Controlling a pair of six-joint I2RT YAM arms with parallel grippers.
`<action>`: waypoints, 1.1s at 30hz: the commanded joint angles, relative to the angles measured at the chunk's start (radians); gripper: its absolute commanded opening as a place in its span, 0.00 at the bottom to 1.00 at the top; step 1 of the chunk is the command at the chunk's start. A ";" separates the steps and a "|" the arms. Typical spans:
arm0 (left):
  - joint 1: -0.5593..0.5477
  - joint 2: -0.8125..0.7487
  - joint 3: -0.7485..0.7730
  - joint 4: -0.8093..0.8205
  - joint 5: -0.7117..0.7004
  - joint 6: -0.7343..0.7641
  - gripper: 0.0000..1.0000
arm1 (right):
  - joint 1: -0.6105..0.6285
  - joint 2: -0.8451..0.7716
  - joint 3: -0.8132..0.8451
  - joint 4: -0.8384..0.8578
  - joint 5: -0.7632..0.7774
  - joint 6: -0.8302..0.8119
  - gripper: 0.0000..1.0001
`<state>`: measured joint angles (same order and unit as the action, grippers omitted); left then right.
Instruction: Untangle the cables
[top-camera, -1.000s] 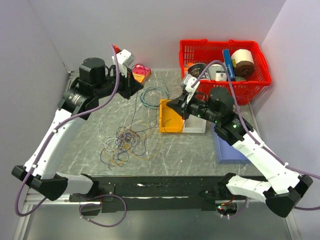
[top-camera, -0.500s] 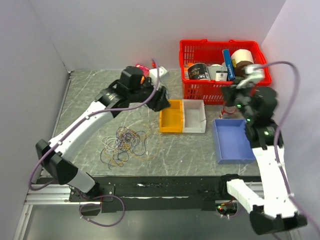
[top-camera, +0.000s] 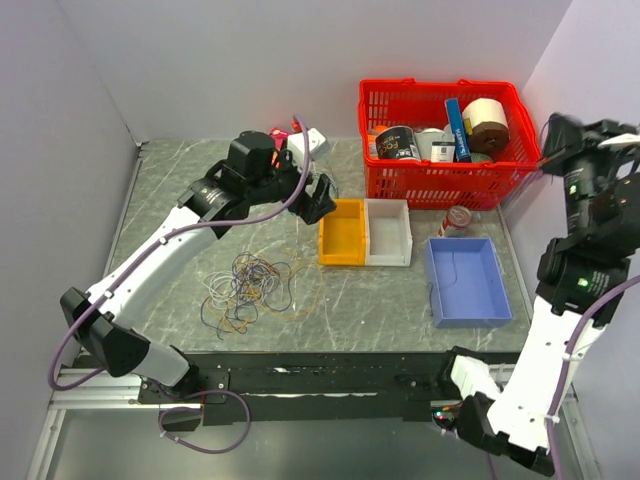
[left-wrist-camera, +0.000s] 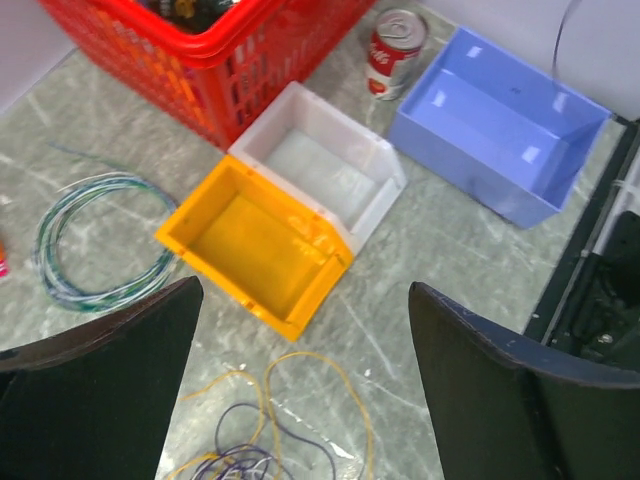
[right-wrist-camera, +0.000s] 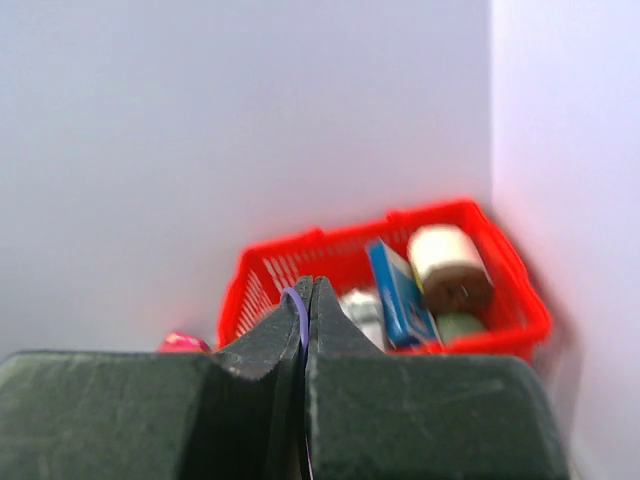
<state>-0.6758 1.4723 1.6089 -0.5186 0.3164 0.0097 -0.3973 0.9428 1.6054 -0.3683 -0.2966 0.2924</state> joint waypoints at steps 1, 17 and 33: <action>0.024 -0.061 -0.040 0.025 -0.059 0.045 0.92 | -0.009 0.083 0.146 0.012 -0.049 0.030 0.00; 0.091 -0.138 -0.253 0.045 -0.105 0.102 0.96 | -0.044 0.275 0.479 -0.041 0.033 -0.058 0.00; 0.108 -0.136 -0.283 0.065 -0.128 0.113 0.96 | -0.087 0.286 0.550 -0.047 0.065 -0.084 0.00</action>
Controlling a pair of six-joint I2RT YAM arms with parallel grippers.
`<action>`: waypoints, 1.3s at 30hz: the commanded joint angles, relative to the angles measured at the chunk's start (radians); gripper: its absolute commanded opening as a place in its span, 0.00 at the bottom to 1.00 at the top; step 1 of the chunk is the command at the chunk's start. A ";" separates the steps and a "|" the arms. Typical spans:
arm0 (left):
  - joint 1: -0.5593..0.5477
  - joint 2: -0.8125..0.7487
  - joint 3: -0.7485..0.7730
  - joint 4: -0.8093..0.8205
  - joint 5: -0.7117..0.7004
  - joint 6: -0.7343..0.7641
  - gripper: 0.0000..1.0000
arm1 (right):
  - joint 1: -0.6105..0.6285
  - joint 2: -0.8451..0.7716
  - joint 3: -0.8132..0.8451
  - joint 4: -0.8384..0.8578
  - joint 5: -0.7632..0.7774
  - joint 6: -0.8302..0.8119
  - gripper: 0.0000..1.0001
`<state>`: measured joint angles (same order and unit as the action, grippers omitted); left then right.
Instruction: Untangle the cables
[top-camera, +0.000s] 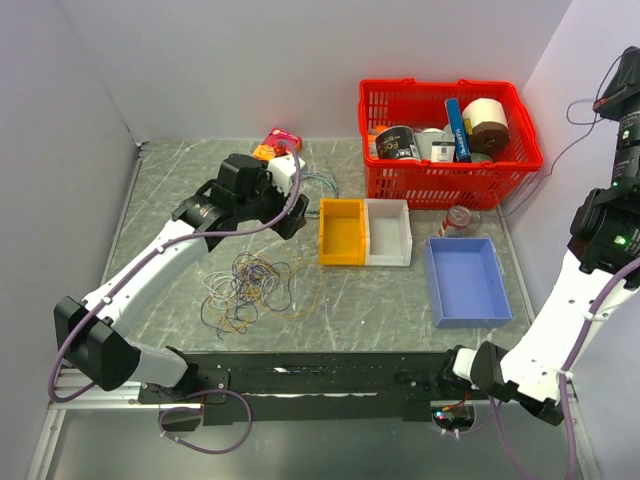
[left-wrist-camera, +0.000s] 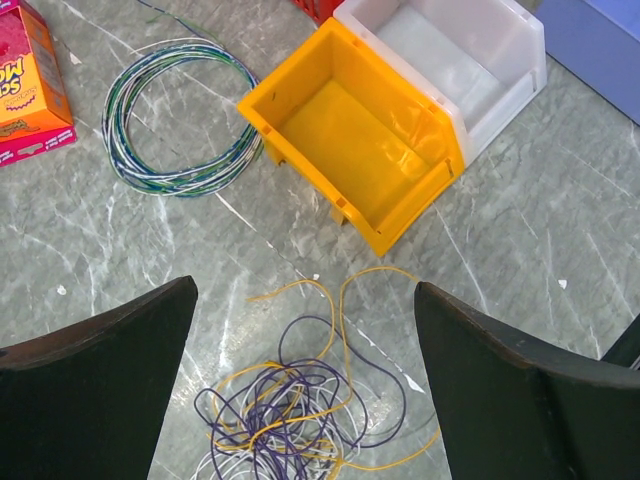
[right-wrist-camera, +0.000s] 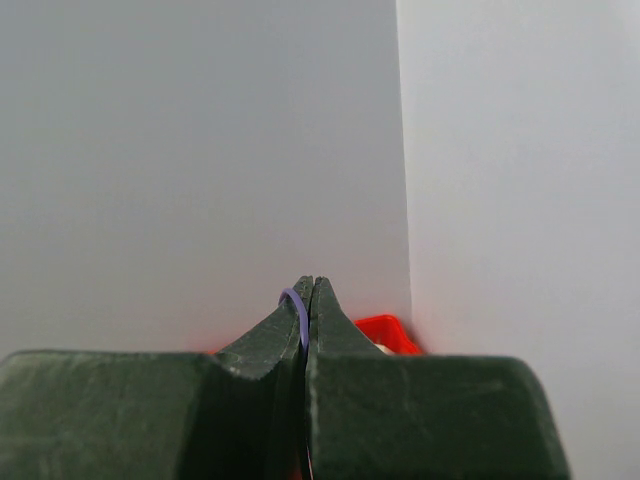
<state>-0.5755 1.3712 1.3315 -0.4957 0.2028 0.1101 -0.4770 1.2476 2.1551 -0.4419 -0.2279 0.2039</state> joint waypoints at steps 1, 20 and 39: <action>0.009 -0.035 -0.008 0.045 -0.013 0.013 0.96 | -0.008 -0.028 -0.026 0.032 -0.002 0.003 0.00; 0.022 -0.043 -0.018 0.043 -0.025 0.033 0.96 | -0.103 0.012 0.069 0.046 -0.014 0.066 0.00; 0.023 -0.037 -0.020 0.049 -0.017 0.033 0.96 | -0.109 -0.191 -0.319 0.192 0.025 0.042 0.00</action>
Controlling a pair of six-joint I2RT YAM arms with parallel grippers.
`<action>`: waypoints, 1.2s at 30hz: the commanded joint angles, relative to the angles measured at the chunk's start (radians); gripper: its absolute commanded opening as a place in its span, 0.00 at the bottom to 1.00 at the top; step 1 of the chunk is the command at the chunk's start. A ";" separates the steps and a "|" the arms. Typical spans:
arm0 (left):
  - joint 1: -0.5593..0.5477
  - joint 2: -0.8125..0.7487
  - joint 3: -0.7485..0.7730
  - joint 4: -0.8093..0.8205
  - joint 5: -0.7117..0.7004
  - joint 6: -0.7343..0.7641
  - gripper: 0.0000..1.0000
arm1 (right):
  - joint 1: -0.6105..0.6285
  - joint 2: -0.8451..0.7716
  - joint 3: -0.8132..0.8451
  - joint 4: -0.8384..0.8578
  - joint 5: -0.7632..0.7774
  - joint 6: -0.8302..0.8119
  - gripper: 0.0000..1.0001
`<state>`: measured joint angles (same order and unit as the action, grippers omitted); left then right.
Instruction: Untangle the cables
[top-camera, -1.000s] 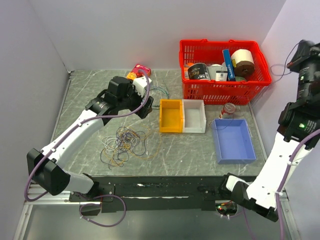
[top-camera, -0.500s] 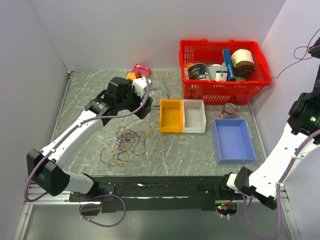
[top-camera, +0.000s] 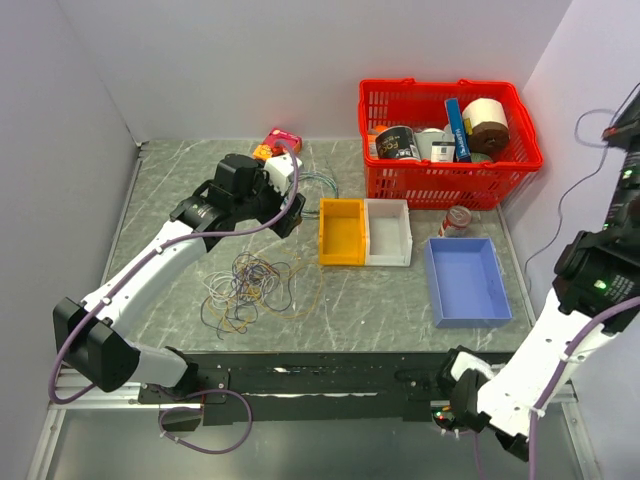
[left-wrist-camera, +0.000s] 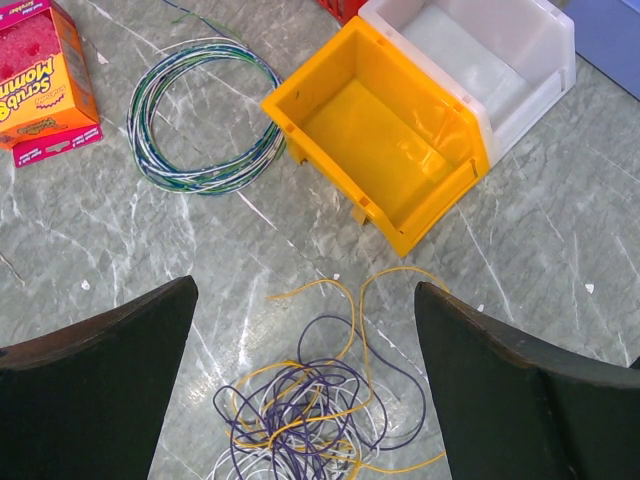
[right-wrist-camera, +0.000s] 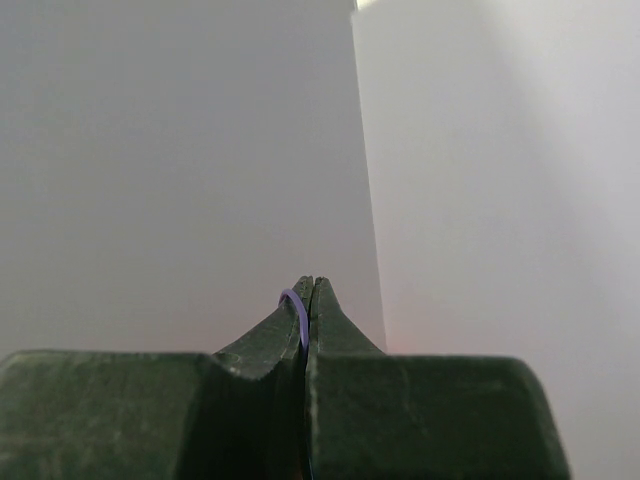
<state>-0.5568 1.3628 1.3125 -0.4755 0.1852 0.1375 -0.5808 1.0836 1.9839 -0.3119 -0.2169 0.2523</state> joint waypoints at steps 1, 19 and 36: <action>0.006 -0.030 -0.002 0.031 0.000 0.005 0.96 | -0.005 -0.051 -0.219 0.075 0.013 -0.004 0.00; 0.014 -0.039 -0.012 0.044 0.005 0.002 0.96 | 0.004 -0.024 -0.419 0.103 -0.088 0.065 0.00; 0.017 -0.036 -0.001 0.046 -0.001 0.013 0.96 | 0.078 -0.025 -0.181 0.008 -0.073 -0.001 0.00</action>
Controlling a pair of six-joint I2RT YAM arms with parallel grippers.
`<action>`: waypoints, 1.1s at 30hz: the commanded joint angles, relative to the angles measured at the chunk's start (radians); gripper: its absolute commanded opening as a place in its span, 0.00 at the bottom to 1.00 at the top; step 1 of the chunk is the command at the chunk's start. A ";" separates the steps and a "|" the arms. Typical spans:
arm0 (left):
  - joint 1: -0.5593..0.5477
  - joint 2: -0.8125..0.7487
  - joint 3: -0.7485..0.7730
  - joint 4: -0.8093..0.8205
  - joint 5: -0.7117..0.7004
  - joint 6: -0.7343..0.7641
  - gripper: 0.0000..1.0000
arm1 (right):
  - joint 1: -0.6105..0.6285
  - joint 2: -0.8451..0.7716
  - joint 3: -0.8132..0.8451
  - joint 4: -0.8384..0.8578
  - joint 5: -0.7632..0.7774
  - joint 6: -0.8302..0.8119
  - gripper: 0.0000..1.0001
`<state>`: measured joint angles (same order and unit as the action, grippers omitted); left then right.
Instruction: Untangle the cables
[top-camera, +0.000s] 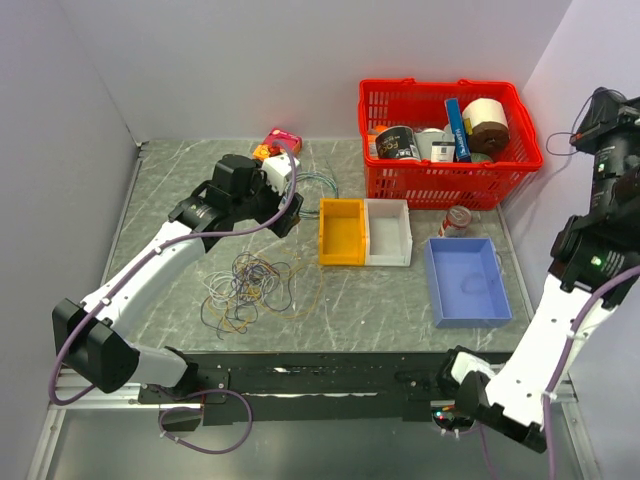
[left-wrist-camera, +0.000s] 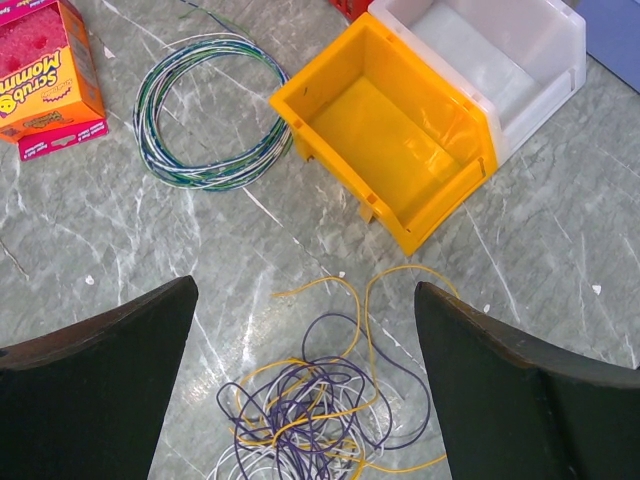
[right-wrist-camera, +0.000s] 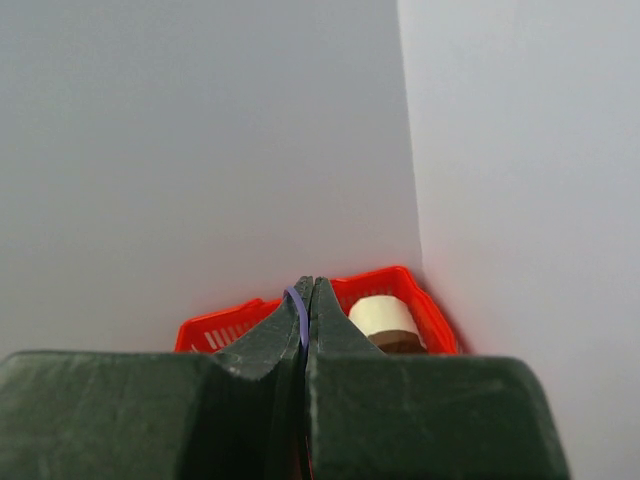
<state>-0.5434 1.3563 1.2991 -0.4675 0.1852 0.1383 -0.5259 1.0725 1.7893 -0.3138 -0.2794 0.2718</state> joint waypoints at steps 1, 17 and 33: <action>0.003 -0.031 0.012 0.038 -0.003 0.011 0.96 | 0.023 -0.014 0.006 0.015 -0.014 -0.017 0.00; 0.016 -0.054 -0.017 0.046 -0.009 0.018 0.96 | 0.024 -0.059 -0.381 0.056 0.005 -0.020 0.00; 0.033 -0.105 -0.127 0.090 -0.049 0.047 0.96 | 0.106 -0.140 -0.783 -0.093 0.028 -0.008 0.00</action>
<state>-0.5201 1.2934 1.2041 -0.4232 0.1688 0.1638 -0.4232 0.9573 1.0714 -0.3710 -0.2584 0.2447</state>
